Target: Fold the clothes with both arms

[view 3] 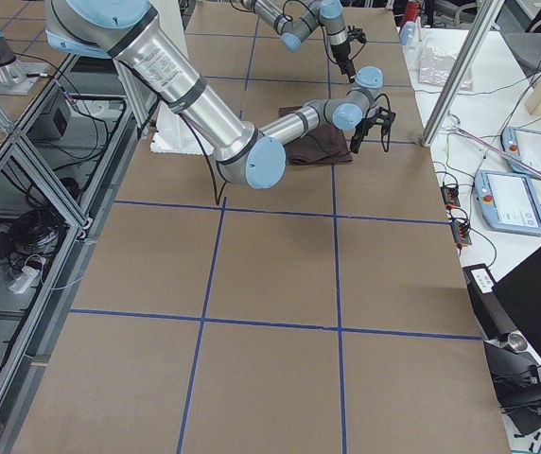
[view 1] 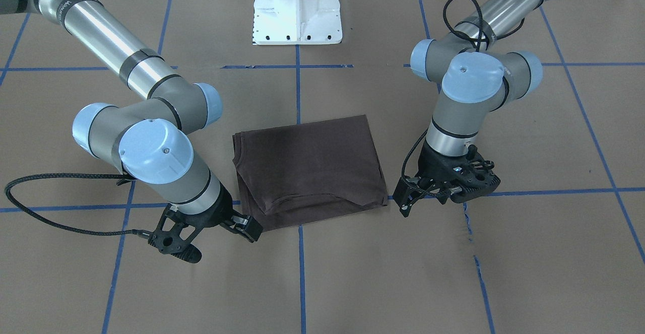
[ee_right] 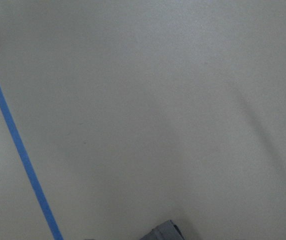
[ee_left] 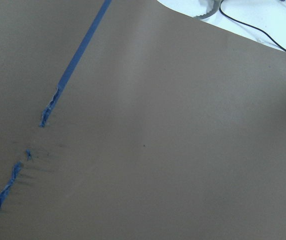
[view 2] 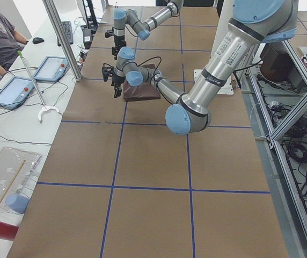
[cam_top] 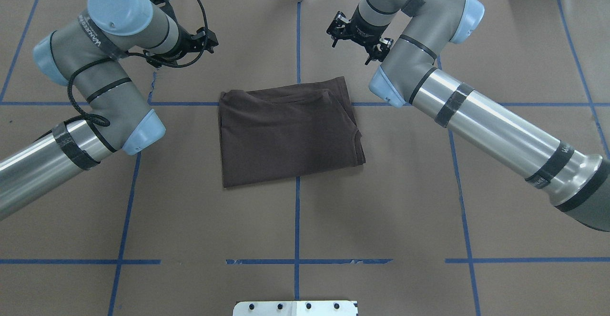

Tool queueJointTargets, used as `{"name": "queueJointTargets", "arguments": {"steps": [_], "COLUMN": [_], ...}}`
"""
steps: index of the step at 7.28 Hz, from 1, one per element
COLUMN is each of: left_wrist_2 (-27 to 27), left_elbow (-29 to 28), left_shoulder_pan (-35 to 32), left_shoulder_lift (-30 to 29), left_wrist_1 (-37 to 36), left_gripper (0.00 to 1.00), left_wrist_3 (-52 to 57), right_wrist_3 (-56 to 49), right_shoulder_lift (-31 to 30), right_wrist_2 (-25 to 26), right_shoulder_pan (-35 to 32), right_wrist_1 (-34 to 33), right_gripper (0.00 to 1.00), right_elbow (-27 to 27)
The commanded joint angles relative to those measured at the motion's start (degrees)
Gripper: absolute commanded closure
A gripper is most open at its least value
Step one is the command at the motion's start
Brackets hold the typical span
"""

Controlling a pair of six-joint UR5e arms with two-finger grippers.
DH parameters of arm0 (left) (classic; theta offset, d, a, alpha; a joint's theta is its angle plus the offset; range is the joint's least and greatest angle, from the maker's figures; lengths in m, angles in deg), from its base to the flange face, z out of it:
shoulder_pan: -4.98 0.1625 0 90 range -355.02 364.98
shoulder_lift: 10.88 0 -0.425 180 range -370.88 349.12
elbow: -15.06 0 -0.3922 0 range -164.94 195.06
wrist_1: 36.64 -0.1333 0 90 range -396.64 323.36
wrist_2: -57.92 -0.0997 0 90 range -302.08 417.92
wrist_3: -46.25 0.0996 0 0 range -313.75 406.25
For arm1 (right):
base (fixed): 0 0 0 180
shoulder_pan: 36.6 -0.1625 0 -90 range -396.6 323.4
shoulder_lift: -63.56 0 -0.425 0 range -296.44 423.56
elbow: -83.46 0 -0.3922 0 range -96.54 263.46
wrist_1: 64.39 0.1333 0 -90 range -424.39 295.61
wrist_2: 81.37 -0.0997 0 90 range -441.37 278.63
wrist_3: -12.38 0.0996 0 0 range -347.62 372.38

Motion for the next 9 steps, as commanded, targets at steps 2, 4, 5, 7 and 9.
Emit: {"name": "queueJointTargets", "arguments": {"steps": [2,4,5,7,9], "left_wrist_2": [9.8,14.9,17.1,20.4,25.1], "left_elbow": [8.7,9.5,8.7,8.7,7.9], "left_shoulder_pan": [-9.4,-20.7,-27.0,-36.8,-37.9], "left_shoulder_lift": [10.2,18.3,21.2,27.8,36.2], "left_wrist_1": [-0.5,-1.0,-2.4,-6.3,-2.6], "left_gripper": [0.00,0.00,0.00,0.00,0.00], "left_wrist_3": [19.5,42.7,55.4,82.2,88.2], "right_wrist_3": [-30.2,-54.1,-68.4,-91.0,-98.7], "right_shoulder_lift": [-13.4,-24.8,-32.2,-42.0,-50.3], "right_wrist_2": [-2.1,-12.4,-13.5,-13.6,-13.2], "right_shoulder_pan": [-10.9,-25.4,-31.3,-42.0,-48.7], "right_wrist_1": [-18.1,-19.4,-19.9,-25.1,-28.8], "right_gripper": [0.00,0.00,0.00,0.00,0.00], "right_elbow": [18.5,20.0,19.9,20.5,24.5]}}
